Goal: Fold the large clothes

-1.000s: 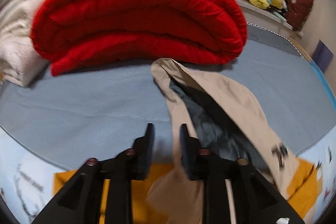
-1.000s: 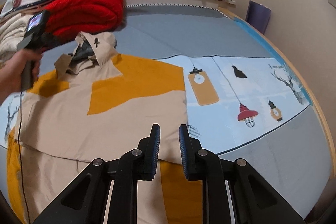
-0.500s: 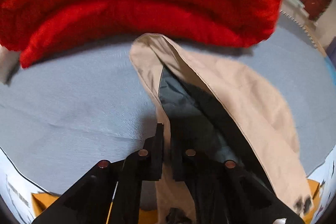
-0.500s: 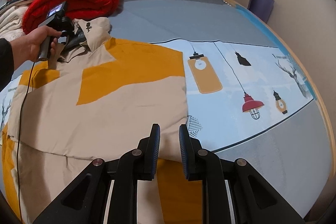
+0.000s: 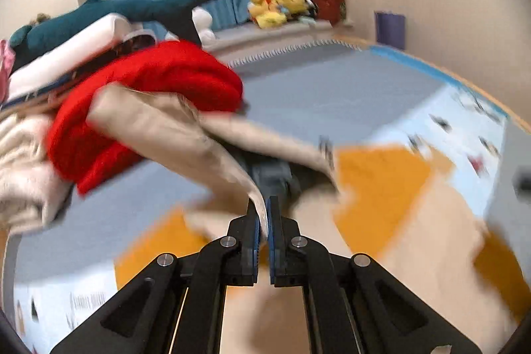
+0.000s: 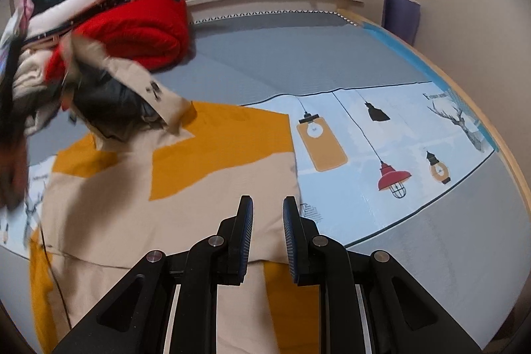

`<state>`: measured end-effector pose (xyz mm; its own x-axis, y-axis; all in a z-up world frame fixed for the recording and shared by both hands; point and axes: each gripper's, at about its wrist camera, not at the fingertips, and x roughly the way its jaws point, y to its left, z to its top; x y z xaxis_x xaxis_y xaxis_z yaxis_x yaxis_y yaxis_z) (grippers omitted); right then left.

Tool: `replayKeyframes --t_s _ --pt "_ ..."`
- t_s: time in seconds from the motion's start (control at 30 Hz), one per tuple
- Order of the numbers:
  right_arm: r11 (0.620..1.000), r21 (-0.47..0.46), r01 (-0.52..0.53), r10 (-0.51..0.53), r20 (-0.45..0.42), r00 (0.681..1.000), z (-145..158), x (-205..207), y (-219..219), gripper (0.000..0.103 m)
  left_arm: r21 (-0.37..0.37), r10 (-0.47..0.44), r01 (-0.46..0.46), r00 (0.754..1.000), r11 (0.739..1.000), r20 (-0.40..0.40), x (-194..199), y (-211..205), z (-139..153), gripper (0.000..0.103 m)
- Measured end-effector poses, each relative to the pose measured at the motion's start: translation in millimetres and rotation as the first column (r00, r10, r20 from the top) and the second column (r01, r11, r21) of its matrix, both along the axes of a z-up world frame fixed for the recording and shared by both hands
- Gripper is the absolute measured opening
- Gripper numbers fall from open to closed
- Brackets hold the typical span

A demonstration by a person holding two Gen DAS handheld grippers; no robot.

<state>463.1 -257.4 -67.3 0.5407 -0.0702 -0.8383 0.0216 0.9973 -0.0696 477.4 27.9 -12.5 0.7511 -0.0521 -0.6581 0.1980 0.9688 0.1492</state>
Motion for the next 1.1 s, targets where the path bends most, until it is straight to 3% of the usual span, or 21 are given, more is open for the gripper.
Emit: replayKeyframes --t_s 0.17,0.27,0.37,0.43,0.57,0.67,0.73,0.87,0.9,0.93,1.03,1.1 --pt "0.998 0.066 -0.016 0.013 0.047 0.999 17.2 -5.1 6.0 0.021 -0.078 0.129 -0.144 0.976 0.986 -0.178 -104.6 8.1 -39.4 0.007" --pt "0.995 0.097 -0.035 0.029 0.057 0.998 20.6 -7.7 10.7 0.021 -0.188 0.201 -0.239 0.959 0.953 -0.197 -141.9 26.2 -34.3 0.013" --pt "0.992 0.112 -0.049 0.043 0.053 0.998 19.0 -8.8 16.4 0.021 -0.266 0.278 -0.321 0.942 0.909 -0.187 -136.3 51.1 -29.6 0.025" --pt "0.991 0.126 -0.052 0.046 0.048 0.998 16.8 -8.9 19.9 0.021 -0.279 0.325 -0.368 0.927 0.887 -0.189 -118.6 69.9 -36.4 0.034" --pt "0.983 0.165 -0.076 0.073 0.024 0.997 7.4 -9.2 29.4 0.021 -0.305 0.414 -0.476 0.876 0.825 -0.250 -83.4 106.2 -59.8 0.037" --pt "0.976 0.188 -0.114 0.114 0.008 0.993 0.4 -7.1 36.8 0.021 -0.376 0.429 -0.542 0.835 0.752 -0.344 -71.1 130.8 -89.1 0.040" --pt "0.967 0.214 -0.141 0.144 -0.001 0.990 -3.8 -5.9 43.3 0.021 -0.438 0.407 -0.552 0.829 0.710 -0.385 -64.8 136.3 -104.6 0.040" --pt "0.940 0.270 -0.209 0.223 -0.022 0.975 -14.5 -4.9 57.7 0.021 -0.525 0.358 -0.537 0.840 0.661 -0.408 -55.6 133.8 -124.1 0.039" --pt "0.936 0.276 -0.220 0.236 -0.025 0.971 -16.0 -4.6 59.7 0.021 -0.533 0.352 -0.534 0.842 0.657 -0.409 -55.4 132.6 -125.2 0.031" --pt "0.929 0.287 -0.234 0.252 -0.029 0.967 -18.1 -3.9 62.2 0.021 -0.535 0.354 -0.527 0.847 0.660 -0.397 -56.5 131.1 -122.6 0.007" --pt "0.911 0.341 -0.233 0.262 -0.042 0.964 -23.6 -0.3 64.0 0.021 -0.547 0.354 -0.447 0.895 0.708 -0.273 -65.9 121.0 -83.3 0.002" --pt "0.899 0.389 -0.202 0.242 -0.057 0.969 -28.2 3.7 61.9 0.022 -0.563 0.264 -0.307 0.952 0.768 -0.159 -73.1 99.4 -48.6 0.002"
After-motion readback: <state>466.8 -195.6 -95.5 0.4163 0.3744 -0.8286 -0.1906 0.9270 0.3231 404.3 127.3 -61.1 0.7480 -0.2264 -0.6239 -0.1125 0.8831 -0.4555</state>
